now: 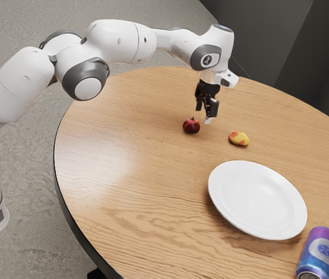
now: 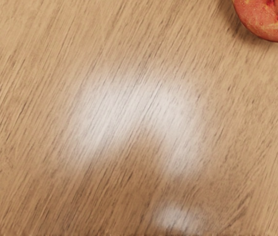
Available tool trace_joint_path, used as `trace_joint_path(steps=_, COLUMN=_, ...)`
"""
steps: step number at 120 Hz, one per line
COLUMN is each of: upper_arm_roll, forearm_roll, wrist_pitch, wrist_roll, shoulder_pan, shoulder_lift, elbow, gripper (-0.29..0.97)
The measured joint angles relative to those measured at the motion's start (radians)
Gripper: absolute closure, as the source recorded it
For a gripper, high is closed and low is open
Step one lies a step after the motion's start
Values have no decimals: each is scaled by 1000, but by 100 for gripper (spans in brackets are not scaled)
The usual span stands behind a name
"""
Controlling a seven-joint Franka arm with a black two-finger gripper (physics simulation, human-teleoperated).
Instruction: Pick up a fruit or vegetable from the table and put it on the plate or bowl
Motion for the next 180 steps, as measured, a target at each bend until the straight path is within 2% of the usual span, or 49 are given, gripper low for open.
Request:
trace_joint_path(steps=50, upper_arm_roll=-1, forearm_roll=3, wrist_pitch=-45, wrist_roll=34, shoulder_pan=-11, shoulder_lift=-114, elbow=-178, gripper=0)
trace_joint_path(steps=156, upper_arm_roll=-2, forearm_roll=-24, wrist_pitch=21, wrist_roll=56, shoulder_pan=-10, shoulder_lift=-70, elbow=-185, gripper=0)
trace_joint_path(steps=162, upper_arm_roll=-2, forearm_roll=-24, wrist_pitch=22, wrist_roll=57, shoulder_pan=-10, shoulder_lift=-70, elbow=-185, gripper=4)
trace_joint_path(steps=180, upper_arm_roll=-2, forearm_roll=-21, wrist_pitch=23, wrist_roll=57, shoulder_pan=-10, shoulder_lift=-70, elbow=-185, gripper=27)
